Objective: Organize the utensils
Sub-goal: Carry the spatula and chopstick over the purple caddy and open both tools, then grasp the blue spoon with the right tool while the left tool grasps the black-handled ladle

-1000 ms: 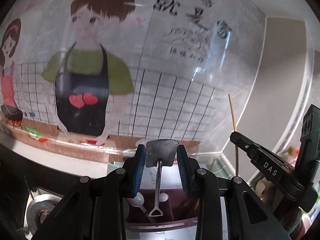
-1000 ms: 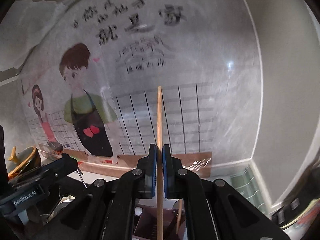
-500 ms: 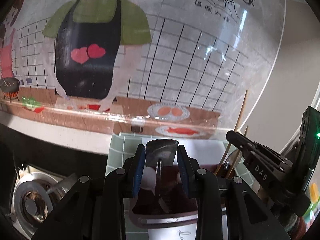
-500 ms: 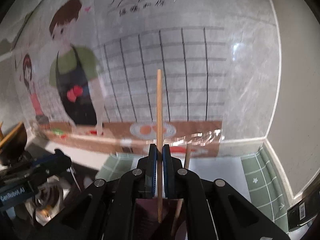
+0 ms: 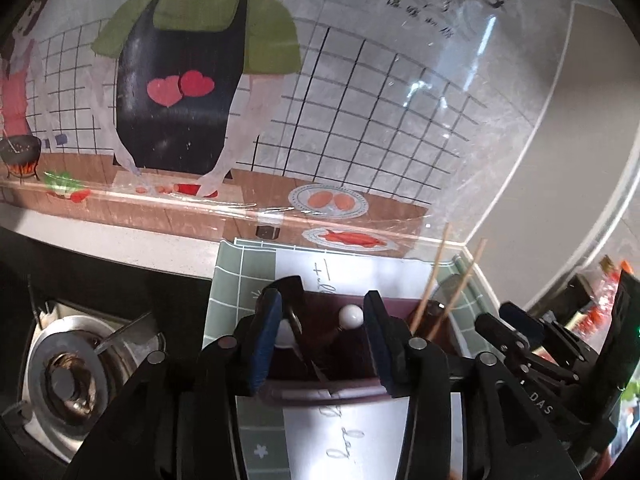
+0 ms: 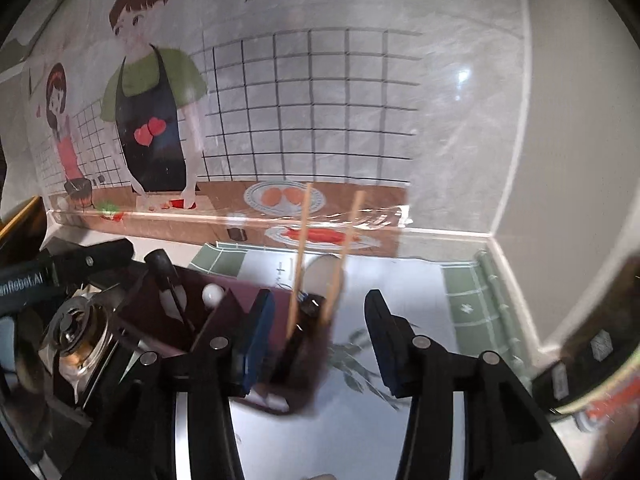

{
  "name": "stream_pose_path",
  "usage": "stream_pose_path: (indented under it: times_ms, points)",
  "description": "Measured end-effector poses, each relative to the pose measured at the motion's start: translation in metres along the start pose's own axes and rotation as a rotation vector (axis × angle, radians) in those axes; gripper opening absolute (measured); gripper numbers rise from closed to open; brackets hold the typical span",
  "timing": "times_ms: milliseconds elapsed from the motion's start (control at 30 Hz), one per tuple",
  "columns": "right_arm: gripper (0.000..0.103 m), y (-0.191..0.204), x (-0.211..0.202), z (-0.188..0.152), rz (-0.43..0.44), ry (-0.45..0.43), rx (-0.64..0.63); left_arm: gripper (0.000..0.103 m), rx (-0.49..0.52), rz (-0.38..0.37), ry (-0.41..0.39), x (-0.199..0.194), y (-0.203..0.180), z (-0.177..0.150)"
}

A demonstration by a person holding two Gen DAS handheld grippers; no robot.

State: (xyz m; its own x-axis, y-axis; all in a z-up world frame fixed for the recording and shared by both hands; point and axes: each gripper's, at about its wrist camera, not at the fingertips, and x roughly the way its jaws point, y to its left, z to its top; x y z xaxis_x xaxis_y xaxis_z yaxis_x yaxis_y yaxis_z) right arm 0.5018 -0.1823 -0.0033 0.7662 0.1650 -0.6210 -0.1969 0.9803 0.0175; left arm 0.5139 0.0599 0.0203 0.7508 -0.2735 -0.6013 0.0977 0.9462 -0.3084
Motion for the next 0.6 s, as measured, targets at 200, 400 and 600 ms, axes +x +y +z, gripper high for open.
stream_pose_path:
  times_ms: [200, 400, 600]
  points:
    - [0.065, -0.016, -0.052, -0.04, -0.08, 0.072, -0.042, 0.049, 0.029, -0.121, 0.067, -0.035, -0.015, -0.028]
    - [0.07, -0.03, -0.085, -0.106, -0.149, 0.239, -0.068, 0.05, 0.038, -0.299, 0.208, -0.039, -0.03, -0.082]
    - [0.07, -0.046, -0.105, -0.172, -0.182, 0.386, 0.004, 0.054, 0.019, -0.403, 0.413, -0.016, -0.048, -0.141]
